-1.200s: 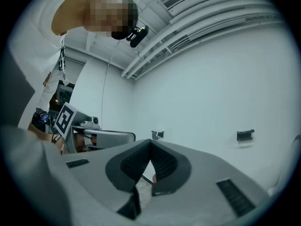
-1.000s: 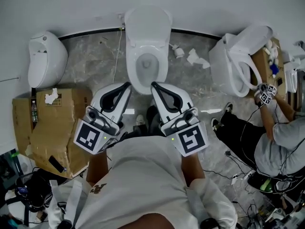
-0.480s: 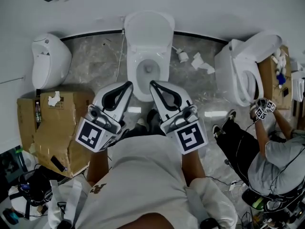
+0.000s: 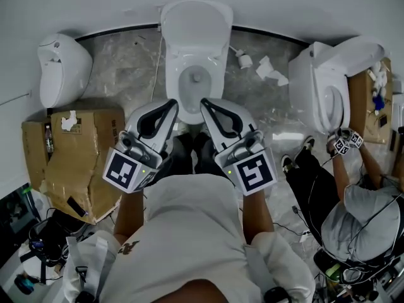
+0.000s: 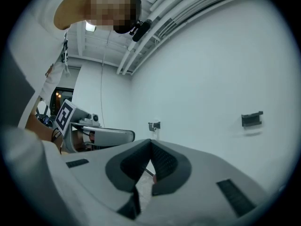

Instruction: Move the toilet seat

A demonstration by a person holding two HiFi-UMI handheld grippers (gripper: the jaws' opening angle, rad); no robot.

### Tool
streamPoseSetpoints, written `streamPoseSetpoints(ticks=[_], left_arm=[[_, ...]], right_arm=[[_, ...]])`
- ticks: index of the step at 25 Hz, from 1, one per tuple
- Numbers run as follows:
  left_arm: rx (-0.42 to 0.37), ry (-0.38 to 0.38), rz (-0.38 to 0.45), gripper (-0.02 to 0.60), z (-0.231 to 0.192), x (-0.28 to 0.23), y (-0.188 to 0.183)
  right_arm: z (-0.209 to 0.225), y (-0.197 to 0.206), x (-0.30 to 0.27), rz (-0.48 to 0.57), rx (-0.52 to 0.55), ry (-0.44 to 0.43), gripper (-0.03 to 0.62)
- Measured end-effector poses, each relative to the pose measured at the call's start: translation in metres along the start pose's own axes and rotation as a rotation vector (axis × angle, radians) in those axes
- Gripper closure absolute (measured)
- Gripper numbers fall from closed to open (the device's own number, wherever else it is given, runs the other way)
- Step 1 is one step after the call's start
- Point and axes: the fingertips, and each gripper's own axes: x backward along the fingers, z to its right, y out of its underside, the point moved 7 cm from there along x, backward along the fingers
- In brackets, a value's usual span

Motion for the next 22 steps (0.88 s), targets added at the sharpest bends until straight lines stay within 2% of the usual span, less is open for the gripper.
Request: streamPoseSetpoints(ticks=[3, 10, 16, 22], left_arm=[[0.016, 0.005, 0.000, 0.580, -0.008, -0.004, 0.017], [0.030, 0.012, -0.042, 0.580, -0.032, -0.011, 0.052], [0.078, 0.031, -0.067, 0.580, -0.045, -0.007, 0.081], [0.085, 0.039, -0.098, 0.580, -0.062, -0.006, 0.115]], right_arm=[[0.003, 0.017, -0.002, -0.019, -0.023, -0.002, 0.594], [0.008, 0.041, -0.022, 0.011, -0.090, 0.003, 0.594], [0.005, 0.072, -0.031, -0.040, -0.117, 0.023, 0.592], [0.001, 0.104, -0.038, -0.068, -0.156, 0.019, 0.592]])
